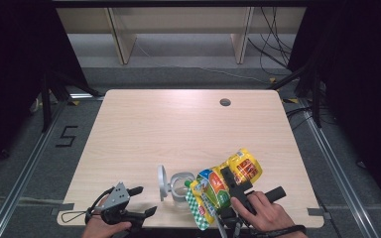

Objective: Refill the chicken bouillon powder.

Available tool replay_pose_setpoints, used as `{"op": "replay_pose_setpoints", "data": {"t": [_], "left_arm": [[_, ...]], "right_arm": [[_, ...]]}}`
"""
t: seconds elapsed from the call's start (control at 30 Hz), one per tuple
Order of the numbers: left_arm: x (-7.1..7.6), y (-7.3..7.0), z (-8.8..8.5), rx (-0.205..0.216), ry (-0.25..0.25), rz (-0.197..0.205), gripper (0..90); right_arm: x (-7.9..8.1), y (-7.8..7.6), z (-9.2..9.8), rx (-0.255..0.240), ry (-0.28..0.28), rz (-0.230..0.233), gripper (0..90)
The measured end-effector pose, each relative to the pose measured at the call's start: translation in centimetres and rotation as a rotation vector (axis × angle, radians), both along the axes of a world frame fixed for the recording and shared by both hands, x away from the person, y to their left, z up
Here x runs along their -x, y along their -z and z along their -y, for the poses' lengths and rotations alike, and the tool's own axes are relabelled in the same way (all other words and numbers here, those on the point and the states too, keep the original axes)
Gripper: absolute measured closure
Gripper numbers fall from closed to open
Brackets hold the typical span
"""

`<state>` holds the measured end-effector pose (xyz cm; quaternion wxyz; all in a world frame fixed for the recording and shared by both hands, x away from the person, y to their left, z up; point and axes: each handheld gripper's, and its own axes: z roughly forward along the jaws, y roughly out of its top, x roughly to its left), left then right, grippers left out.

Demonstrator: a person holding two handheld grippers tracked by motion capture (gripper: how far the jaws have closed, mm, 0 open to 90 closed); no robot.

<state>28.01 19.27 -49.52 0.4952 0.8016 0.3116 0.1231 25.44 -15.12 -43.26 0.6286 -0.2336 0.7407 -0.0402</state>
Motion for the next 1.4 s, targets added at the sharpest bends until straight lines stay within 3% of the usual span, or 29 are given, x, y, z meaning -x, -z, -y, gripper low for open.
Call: {"op": "replay_pose_setpoints", "data": {"t": [0.27,0.3,0.4,0.43,0.5,0.6,0.8,0.9,0.97,1.07,1.13,1.17,1.4], "left_arm": [[0.0,0.0,0.0,-0.008,0.007,0.003,17.8],[0.0,0.0,0.0,0.0,0.004,0.0,17.8],[0.0,0.1,0.0,-0.018,-0.007,-0.015,17.8],[0.1,0.1,0.2,0.013,-0.011,-0.021,17.8],[0.0,0.0,0.0,-0.003,0.002,0.0,17.8],[0.0,0.1,0.0,-0.017,0.001,-0.005,17.8],[0.1,0.1,0.1,-0.002,-0.009,-0.016,17.8],[-0.1,0.0,-0.1,-0.028,0.008,0.004,17.8],[0.0,0.1,0.0,-0.016,-0.007,-0.017,17.8],[0.1,0.1,0.0,-0.02,-0.01,-0.015,17.8],[0.1,0.1,0.1,0.002,-0.008,-0.017,17.8],[0.0,0.0,0.0,-0.009,0.002,0.001,17.9],[0.0,0.1,0.1,-0.013,-0.007,-0.017,17.9]], "right_arm": [[-0.2,-0.8,-0.4,0.067,-0.023,0.021,50.4],[-0.4,-1.1,-0.5,0.106,-0.042,0.031,50.6],[-0.5,-1.2,-0.6,0.123,-0.045,0.029,51.1],[-0.5,-1.3,-0.6,0.126,-0.047,0.032,51.2],[-0.4,-1.4,-0.5,0.113,-0.04,0.034,51.3],[-0.3,-1.8,-0.5,0.128,-0.045,0.04,51.4],[-0.3,-1.9,-0.5,0.163,-0.05,0.05,51.6],[-0.3,-1.9,-0.5,0.173,-0.053,0.05,51.6],[-0.3,-1.9,-0.6,0.184,-0.056,0.051,51.7],[-0.3,-1.9,-0.7,0.196,-0.058,0.039,51.7],[-0.2,-1.8,-0.8,0.205,-0.064,0.045,51.7],[-0.3,-1.8,-0.8,0.209,-0.065,0.033,51.8],[-0.4,-1.9,-0.9,0.222,-0.068,0.038,51.8]]}}
